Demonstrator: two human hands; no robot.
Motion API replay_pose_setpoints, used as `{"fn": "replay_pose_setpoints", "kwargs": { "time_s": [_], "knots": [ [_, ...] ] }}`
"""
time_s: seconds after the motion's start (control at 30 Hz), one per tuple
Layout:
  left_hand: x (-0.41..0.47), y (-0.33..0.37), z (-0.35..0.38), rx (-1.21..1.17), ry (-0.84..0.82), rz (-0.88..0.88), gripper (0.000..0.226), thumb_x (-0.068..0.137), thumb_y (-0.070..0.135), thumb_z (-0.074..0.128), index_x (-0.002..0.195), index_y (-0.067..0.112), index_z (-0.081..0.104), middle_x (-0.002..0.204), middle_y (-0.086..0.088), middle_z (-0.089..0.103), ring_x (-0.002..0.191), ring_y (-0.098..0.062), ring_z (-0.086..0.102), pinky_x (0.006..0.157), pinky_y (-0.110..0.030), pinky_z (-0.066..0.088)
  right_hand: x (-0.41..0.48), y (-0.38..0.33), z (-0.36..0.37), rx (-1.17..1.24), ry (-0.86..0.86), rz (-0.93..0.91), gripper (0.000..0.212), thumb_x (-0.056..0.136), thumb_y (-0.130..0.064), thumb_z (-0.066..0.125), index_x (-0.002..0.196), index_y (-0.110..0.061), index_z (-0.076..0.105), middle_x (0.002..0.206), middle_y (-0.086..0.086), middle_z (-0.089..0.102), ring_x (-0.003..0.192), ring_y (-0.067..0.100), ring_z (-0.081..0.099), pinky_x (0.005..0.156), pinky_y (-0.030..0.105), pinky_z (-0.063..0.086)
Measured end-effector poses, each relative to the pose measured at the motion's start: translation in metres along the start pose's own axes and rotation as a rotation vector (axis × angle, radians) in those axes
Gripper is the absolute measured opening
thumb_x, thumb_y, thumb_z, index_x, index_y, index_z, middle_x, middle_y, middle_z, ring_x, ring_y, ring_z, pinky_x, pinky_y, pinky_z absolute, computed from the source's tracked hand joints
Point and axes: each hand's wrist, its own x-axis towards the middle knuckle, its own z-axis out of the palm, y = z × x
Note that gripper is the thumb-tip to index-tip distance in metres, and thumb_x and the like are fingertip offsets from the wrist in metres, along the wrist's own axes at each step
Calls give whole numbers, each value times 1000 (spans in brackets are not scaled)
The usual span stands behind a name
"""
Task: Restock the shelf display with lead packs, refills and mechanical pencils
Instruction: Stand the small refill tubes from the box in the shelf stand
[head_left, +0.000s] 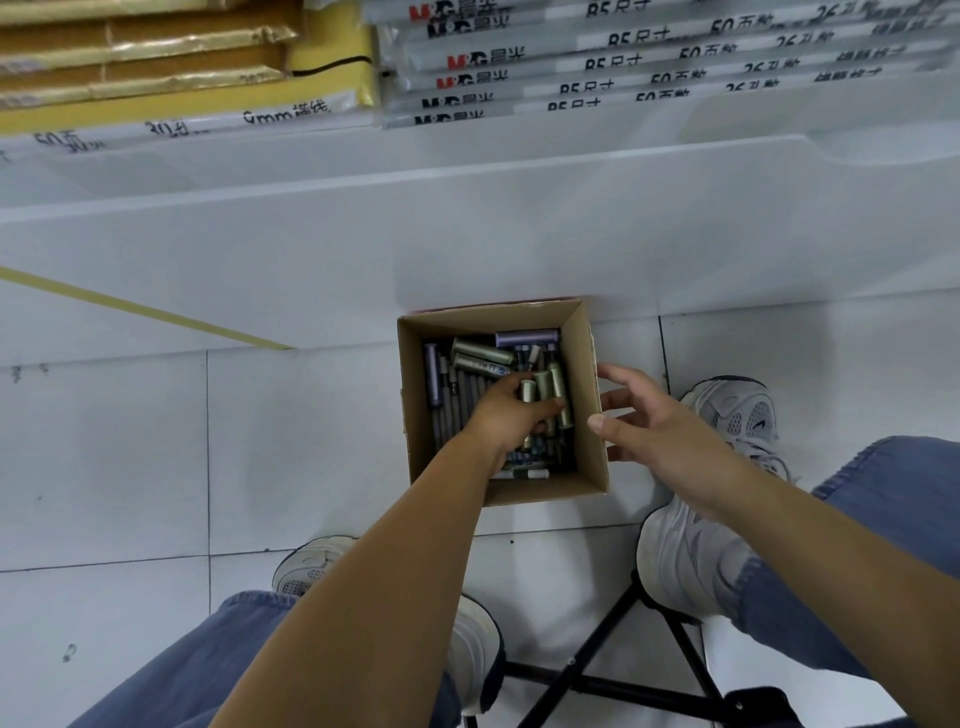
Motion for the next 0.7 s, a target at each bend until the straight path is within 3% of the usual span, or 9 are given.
{"fn": "replay_pose_setpoints", "kwargs": {
  "time_s": [0.1, 0.23, 0.33, 0.4, 0.53, 0.7],
  "knots": [
    [0, -1, -1, 4, -15, 6, 70, 86, 25, 76, 147, 21, 42, 131, -8, 62, 99, -18, 70, 90, -36, 57, -1, -2, 0, 5, -3, 1, 46, 92, -21, 63, 119, -55, 48, 115, -1, 57, 96, 12, 65, 73, 22, 55],
    [-1, -2, -3, 8, -26, 30, 70, 85, 24, 78, 146, 21, 43, 126, -4, 64, 98, -16, 70, 92, -35, 56, -2, -3, 1, -6, -7, 4, 45, 92, -22, 62, 118, -55, 47, 115, -2, 56, 97, 13, 64, 73, 22, 55],
    [-1, -3, -1, 38, -8, 48, 72, 85, 23, 78, 147, 23, 42, 134, -8, 61, 109, -23, 67, 97, -41, 55, -1, -3, 1, -8, -9, 5, 46, 92, -22, 63, 117, -57, 47, 116, -2, 56, 97, 12, 65, 74, 22, 55],
    [-1, -4, 0, 62, 12, 60, 72, 85, 22, 78, 148, 22, 42, 134, -9, 61, 111, -26, 66, 94, -42, 56, -1, -3, 0, -7, -9, 5, 46, 92, -23, 63, 118, -57, 47, 116, -2, 57, 97, 12, 65, 75, 23, 56],
    [-1, -2, 2, 70, 42, 70, 68, 84, 25, 79, 144, 23, 46, 130, -10, 62, 109, -28, 66, 73, -27, 54, 0, -1, 0, -8, -6, 11, 47, 91, -23, 64, 124, -53, 47, 116, -3, 57, 98, 12, 65, 76, 24, 55],
    [0, 0, 2, 70, 12, 38, 70, 84, 25, 79, 145, 24, 44, 133, -11, 61, 108, -27, 67, 78, -33, 55, 1, 0, 0, -10, 0, 16, 50, 91, -22, 64, 131, -45, 47, 117, 0, 57, 100, 17, 65, 84, 32, 57]
  ]
}}
